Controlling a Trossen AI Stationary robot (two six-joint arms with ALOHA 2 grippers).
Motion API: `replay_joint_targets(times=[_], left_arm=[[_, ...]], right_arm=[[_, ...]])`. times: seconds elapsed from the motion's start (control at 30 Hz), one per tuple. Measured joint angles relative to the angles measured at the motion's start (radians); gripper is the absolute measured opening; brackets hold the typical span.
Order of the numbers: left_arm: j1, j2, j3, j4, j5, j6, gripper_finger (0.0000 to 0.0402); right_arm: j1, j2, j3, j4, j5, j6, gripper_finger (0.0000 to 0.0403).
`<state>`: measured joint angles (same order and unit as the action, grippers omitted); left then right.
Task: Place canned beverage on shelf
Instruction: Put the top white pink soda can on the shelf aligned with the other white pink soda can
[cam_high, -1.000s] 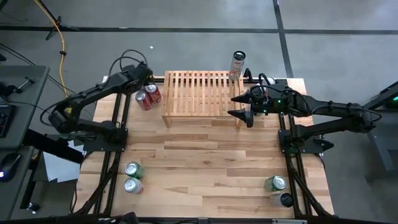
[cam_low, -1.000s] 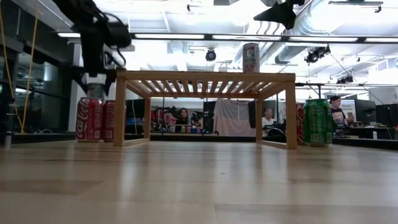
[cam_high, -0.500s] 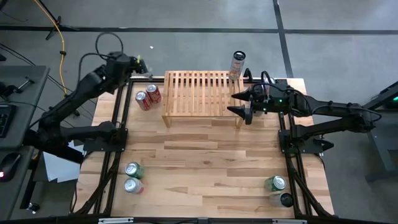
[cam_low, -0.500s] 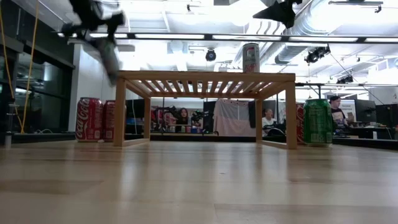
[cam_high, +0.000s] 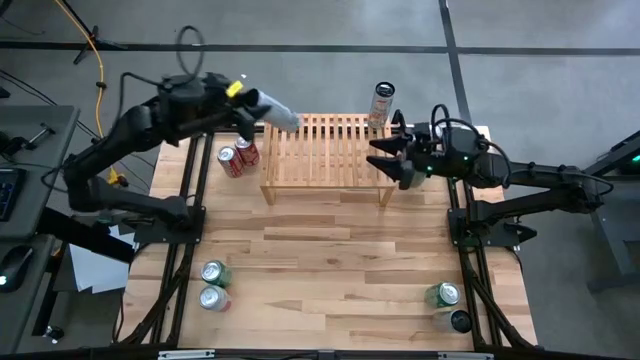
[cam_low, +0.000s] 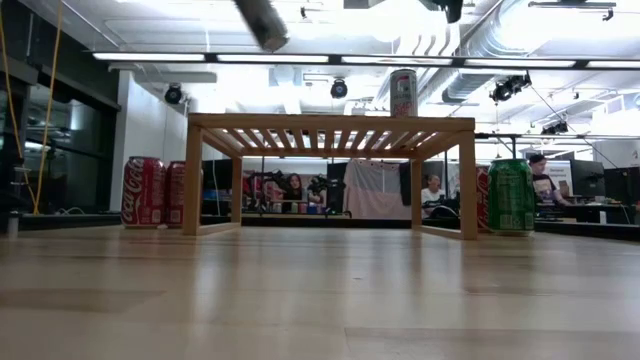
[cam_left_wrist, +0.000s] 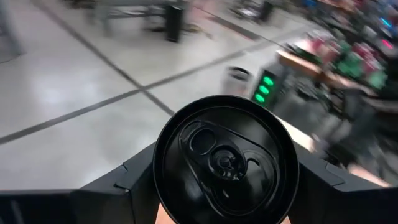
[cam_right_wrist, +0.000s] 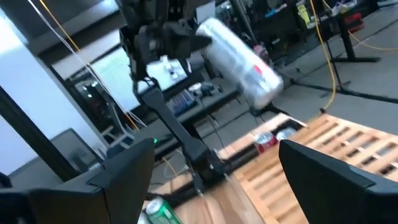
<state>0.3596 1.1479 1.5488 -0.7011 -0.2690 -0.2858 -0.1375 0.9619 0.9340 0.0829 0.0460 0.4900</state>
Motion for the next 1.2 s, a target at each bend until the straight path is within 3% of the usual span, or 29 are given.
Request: replay_joint_targets(times=[0.23,0.47,0.67,1.2], left_arm=[[-0.104,0.200,0.107,0.005,0.093,0.105,0.0237],[-0.110,0.412,0.195,0.029,0.110,0.184,0.0237],[-0.110,0.544,0.260,0.032,0.113,0.239,0.0237],[-0.095,0.594,0.281,0.010,0.113,0.281,0.0237]], right_arm=[[0.010,0.000,0.105,-0.071,0.007,-0.087,0.0330],[0.010,-0.001,0.245,-0.266,0.087,-0.198,0.0330],[0.010,0.000,0.267,-0.395,0.117,-0.180,0.0330],[0.010,0.026,0.267,-0.440,0.145,-0.177,0.0330]])
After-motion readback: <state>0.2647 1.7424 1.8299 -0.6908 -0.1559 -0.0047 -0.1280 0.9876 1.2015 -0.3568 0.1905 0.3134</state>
